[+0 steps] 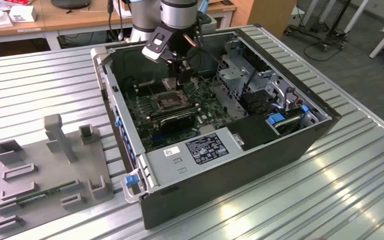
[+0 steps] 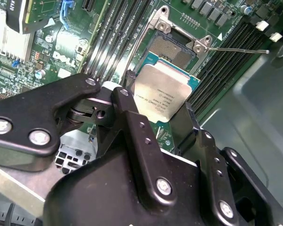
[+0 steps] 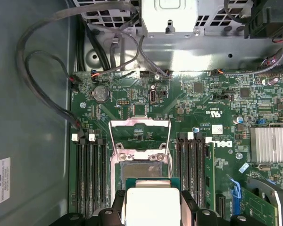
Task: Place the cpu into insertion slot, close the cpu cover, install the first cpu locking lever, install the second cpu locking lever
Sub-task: 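Place the cpu into insertion slot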
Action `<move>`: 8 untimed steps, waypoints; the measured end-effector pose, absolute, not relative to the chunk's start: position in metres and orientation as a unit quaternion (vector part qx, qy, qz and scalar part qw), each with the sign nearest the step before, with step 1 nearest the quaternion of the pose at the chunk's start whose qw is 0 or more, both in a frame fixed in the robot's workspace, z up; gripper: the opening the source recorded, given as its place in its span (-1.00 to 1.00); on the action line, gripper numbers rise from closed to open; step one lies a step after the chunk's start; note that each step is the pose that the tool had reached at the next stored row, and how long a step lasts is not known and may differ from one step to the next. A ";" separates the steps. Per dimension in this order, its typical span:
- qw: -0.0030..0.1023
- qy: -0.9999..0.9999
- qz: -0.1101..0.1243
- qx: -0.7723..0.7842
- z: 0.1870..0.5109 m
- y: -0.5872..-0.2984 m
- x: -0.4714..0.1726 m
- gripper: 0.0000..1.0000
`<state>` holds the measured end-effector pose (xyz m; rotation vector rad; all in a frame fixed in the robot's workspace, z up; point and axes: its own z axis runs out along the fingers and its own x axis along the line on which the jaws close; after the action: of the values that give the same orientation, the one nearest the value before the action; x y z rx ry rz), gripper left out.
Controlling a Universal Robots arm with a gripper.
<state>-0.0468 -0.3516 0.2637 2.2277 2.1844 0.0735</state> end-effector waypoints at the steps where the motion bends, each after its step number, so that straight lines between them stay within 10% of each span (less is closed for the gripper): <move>1: 0.010 0.700 0.024 0.714 0.262 -0.352 -0.047 0.08; 8: 0.010 0.700 0.024 0.714 0.254 -0.352 -0.047 0.08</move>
<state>-0.0468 -0.3515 0.2537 2.2278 2.1844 0.0737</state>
